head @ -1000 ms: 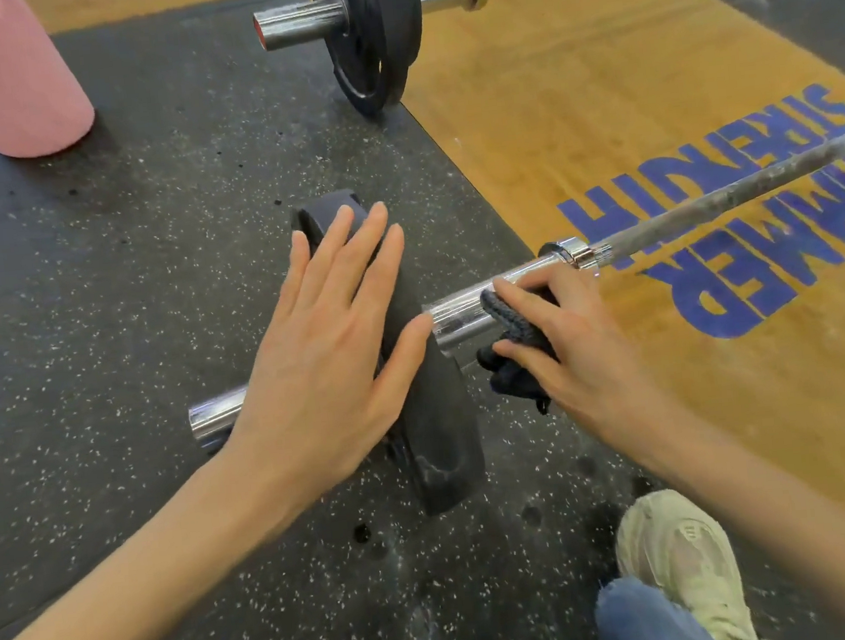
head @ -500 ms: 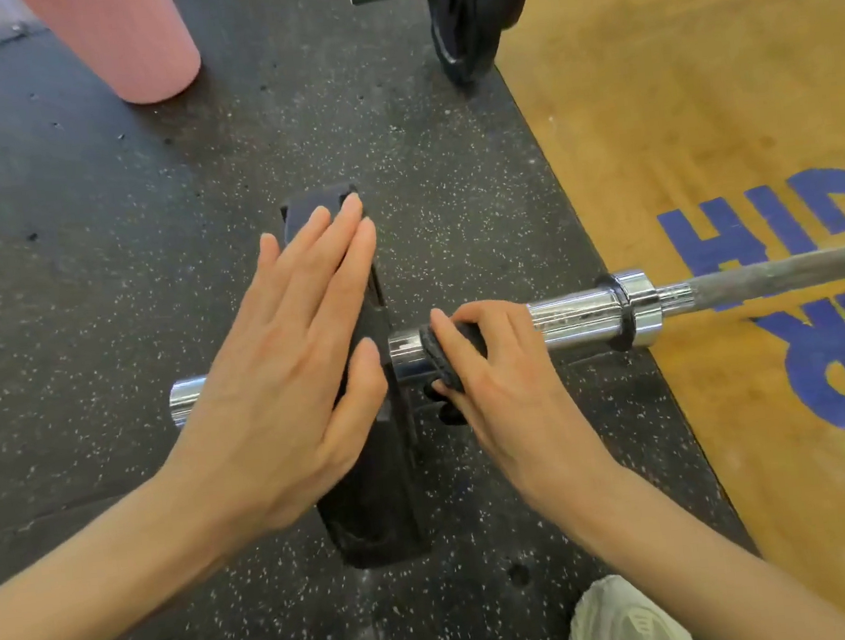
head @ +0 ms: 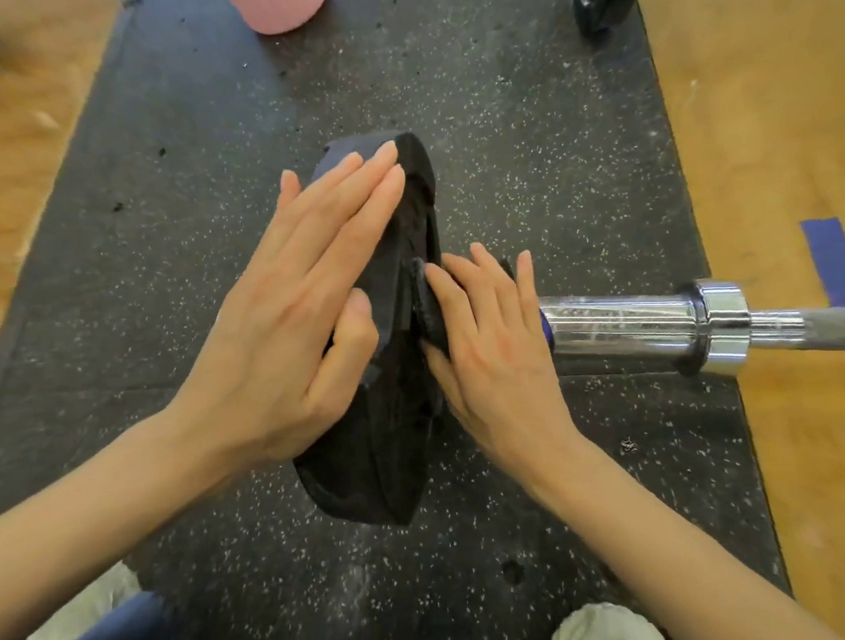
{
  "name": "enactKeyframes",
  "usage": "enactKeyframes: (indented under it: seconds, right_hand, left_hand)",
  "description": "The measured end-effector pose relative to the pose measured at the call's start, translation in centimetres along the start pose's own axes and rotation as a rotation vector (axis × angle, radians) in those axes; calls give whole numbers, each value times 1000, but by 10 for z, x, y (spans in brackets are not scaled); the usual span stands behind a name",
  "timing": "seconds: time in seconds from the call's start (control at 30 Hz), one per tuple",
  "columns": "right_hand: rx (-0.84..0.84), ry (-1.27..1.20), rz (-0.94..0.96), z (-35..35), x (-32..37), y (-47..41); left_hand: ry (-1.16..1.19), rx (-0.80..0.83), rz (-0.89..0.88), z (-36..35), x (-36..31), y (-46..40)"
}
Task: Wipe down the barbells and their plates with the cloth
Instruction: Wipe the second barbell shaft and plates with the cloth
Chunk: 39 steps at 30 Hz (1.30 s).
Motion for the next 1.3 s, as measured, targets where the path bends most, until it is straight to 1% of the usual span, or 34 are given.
enactKeyframes:
  seconds: [0.1,0.17,0.27,0.43,0.5,0.57,0.63,0.67,0.73,0.8,0.83,0.9,0.93,0.97,1.07,1.13,1.17,1.23,1.27,1.3]
  right_hand:
    - [-17,-3,-6,-2,4,7]
    - [-26,51,-12,-7,4,9]
    - [-89,140,-41,-13,4,11]
    - [-115,156,-59,-12,0,14]
    - [-135,190,-88,-7,-12,23]
    - [-159,214,-175,-1,-22,33]
    - [-189,209,-243,-4,-17,34]
    - [-197,187,-240,-8,-9,28]
    - [-177,143,-144,-17,6,18]
    - [-154,192,-62,-14,-1,20]
    - [-147,234,-72,-9,-12,24]
    - [-149,275,-201,1,-31,35]
    - [-160,273,-253,2,-30,34]
    - [-168,262,-263,-1,-21,29]
    - [-151,214,-122,-19,8,16]
    - [-120,258,-72,-13,-6,20]
    - [-114,286,-109,-7,-19,28]
    - [-132,307,-243,3,-31,38]
    - [-147,292,-276,2,-26,34]
    - [-154,267,-267,-4,-14,27]
  left_hand:
    - [-35,7,32,0,1,0]
    - [-96,12,45,-1,-2,0]
    - [-161,-3,41,-3,-9,-9]
    - [-243,-109,117,-6,-10,-25]
    - [-231,-142,125,-5,-8,-24]
    - [-207,-168,137,-3,-8,-20]
    - [-204,-173,135,-4,-9,-19]
    - [-205,-166,129,-4,-9,-19]
    - [-195,-155,118,-5,-7,-19]
    - [-153,-170,109,-2,-4,-16]
    - [-124,-185,110,0,-4,-14]
    - [-74,-205,126,3,-4,-10]
    - [-62,-213,133,3,-5,-9]
    - [-61,-220,134,3,-4,-9]
    - [-57,-222,130,2,-2,-8]
    - [-27,-232,141,4,1,-8]
    - [-13,-237,147,4,1,-8]
    - [4,-251,153,4,0,-9]
    - [7,-257,156,4,0,-10]
    - [10,-259,159,3,1,-10]
Point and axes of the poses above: each hand's wrist, its own y-axis away from the middle knuckle, its own z-axis out of the back of the hand, x = y × z, the point moved 9 cm from there along -y, towards the middle knuckle, and after that the axes turned 8 degrees about y, right-handed, at the moved point
